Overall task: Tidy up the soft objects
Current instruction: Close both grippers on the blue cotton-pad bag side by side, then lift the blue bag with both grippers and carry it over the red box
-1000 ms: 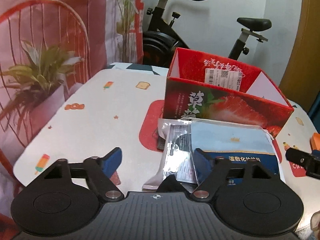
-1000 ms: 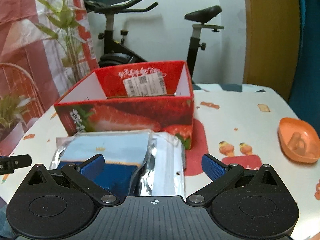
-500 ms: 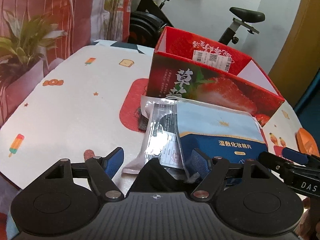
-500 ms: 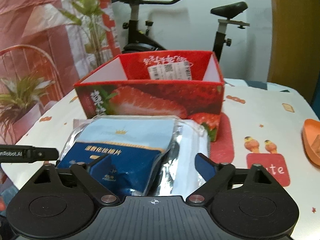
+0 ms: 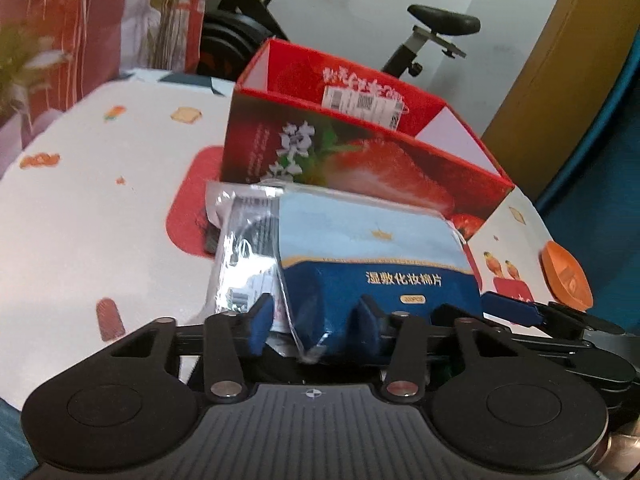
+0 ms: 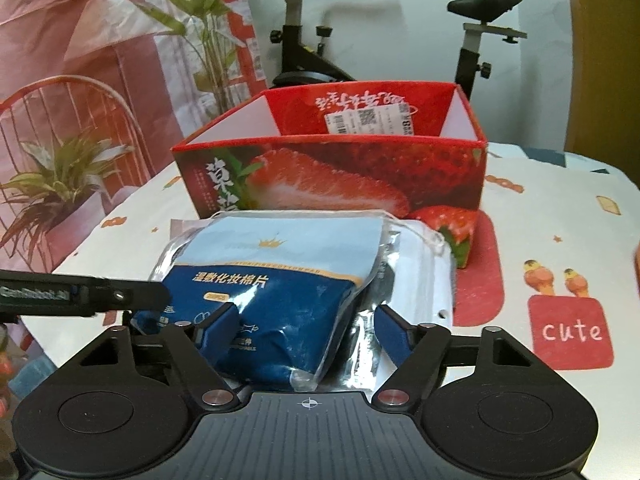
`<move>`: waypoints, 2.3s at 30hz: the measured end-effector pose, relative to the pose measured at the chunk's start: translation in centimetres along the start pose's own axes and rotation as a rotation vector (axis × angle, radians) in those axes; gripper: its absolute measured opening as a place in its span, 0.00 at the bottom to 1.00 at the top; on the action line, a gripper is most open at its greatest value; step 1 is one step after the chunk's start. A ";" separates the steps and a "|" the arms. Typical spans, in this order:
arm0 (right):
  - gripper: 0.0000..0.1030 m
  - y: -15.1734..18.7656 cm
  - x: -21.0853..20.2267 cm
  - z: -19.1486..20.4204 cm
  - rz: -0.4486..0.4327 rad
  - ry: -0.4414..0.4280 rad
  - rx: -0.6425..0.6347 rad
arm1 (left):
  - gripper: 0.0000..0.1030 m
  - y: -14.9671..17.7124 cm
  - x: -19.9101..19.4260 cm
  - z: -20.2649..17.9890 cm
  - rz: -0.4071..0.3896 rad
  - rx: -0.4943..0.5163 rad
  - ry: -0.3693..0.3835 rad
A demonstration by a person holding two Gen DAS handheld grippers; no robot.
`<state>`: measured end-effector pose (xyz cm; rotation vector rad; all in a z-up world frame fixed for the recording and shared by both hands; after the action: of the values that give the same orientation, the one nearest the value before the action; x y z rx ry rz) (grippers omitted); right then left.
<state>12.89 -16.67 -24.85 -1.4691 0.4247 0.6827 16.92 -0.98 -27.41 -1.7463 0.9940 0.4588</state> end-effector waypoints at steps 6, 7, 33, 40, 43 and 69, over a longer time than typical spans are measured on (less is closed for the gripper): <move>0.54 0.3 0.4 0.0 0.004 -0.050 0.018 | 0.42 0.1 0.8 0.6 0.039 -0.083 0.072; 0.53 0.3 0.5 0.0 0.005 -0.058 0.024 | 0.42 0.1 1.0 0.8 0.048 -0.101 0.086; 0.37 0.3 1.1 0.2 0.020 -0.095 0.097 | 0.45 0.1 1.3 -0.1 0.041 -0.086 0.113; 0.36 -2.9 -2.2 0.3 -0.063 -0.095 0.056 | 0.45 -3.2 -2.3 -3.1 -0.039 -0.013 0.162; 0.36 -5.3 -3.9 -0.3 -0.101 -0.093 0.044 | 0.45 -5.7 -3.9 -5.1 -0.065 0.009 0.178; 0.36 -23.4 1.3 -8.5 -0.201 -0.126 0.000 | 0.48 -21.4 1.6 -10.7 -0.126 0.109 0.130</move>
<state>30.30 -24.14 -8.61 -1.4372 0.1768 0.6095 33.31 -8.51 -11.67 -1.7455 0.9747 0.2092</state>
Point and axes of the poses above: each gripper's, at about its wrist camera, not at the fingertips, and x roughly the way its jaws point, z to its left, y to its underside, the point moved 4 cm from there along x, roughly the way its jaws point, and after that the axes turned 11 degrees about -x, right-handed, at the moved point
